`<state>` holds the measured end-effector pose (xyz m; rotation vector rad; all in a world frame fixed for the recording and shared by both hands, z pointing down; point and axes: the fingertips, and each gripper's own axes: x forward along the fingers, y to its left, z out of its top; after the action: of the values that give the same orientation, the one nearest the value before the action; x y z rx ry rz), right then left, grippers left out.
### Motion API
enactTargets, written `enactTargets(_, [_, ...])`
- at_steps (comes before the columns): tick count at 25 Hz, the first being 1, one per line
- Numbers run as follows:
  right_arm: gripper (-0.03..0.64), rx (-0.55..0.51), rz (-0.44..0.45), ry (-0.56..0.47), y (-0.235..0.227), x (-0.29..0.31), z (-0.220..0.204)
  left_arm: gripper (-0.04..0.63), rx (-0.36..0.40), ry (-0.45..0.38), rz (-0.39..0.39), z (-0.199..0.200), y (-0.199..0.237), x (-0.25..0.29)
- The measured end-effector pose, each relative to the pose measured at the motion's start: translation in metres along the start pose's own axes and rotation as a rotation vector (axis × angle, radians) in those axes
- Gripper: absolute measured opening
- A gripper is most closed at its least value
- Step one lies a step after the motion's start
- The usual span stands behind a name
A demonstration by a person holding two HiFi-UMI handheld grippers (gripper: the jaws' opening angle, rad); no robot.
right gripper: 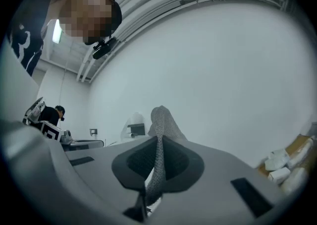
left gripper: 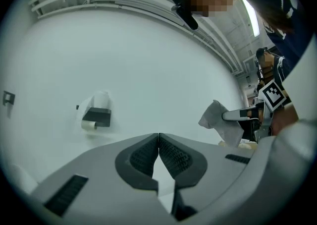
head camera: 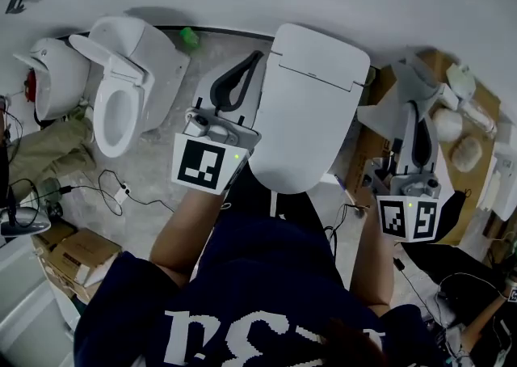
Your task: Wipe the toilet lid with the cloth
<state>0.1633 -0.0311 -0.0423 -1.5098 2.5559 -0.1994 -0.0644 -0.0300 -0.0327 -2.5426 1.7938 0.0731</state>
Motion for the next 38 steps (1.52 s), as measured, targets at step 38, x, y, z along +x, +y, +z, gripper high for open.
enactTargets(38, [0.026,0.138,0.054,0.571,0.053,0.223,-0.546,0.021,-0.122,0.28,-0.043,-0.355,0.175,0.035])
